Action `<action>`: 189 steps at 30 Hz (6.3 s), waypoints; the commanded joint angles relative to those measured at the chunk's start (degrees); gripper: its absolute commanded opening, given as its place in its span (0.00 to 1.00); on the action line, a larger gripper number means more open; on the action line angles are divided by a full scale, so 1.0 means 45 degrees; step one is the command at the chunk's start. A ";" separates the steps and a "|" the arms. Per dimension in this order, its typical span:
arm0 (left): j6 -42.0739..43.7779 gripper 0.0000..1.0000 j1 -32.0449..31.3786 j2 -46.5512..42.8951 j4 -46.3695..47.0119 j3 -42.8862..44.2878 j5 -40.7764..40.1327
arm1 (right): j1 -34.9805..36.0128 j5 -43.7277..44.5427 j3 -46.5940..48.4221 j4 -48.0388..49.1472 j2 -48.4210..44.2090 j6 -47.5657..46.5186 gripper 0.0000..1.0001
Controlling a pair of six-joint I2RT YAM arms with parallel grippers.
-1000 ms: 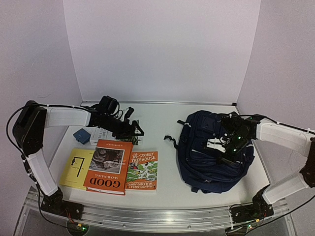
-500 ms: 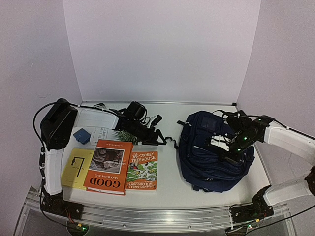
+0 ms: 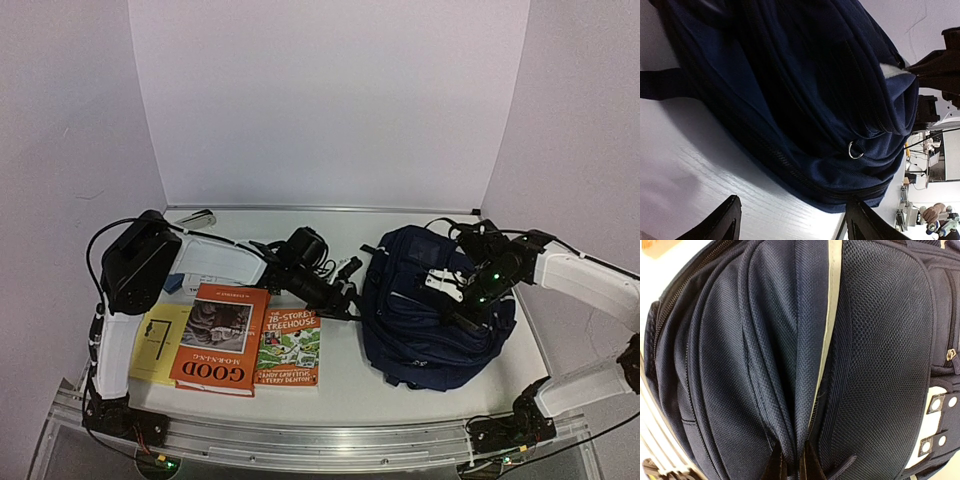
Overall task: Pack the student bag
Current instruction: Unzip the student bag at the center of the board.
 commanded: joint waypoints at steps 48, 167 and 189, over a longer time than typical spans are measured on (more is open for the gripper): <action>0.5624 0.33 -0.3397 -0.6505 0.1202 -0.3714 -0.8008 | -0.0339 -0.4996 0.4571 0.0973 0.2042 0.4419 0.00; 0.3667 0.00 -0.3217 -0.5083 0.2259 -0.1706 -0.7144 | 0.1359 -0.6123 0.4492 -0.1128 0.1324 0.2946 0.48; 0.3030 0.00 -0.3070 -0.5624 0.3171 -0.2414 -0.6964 | 0.1586 -0.6504 0.3054 0.1465 0.2410 0.3704 0.36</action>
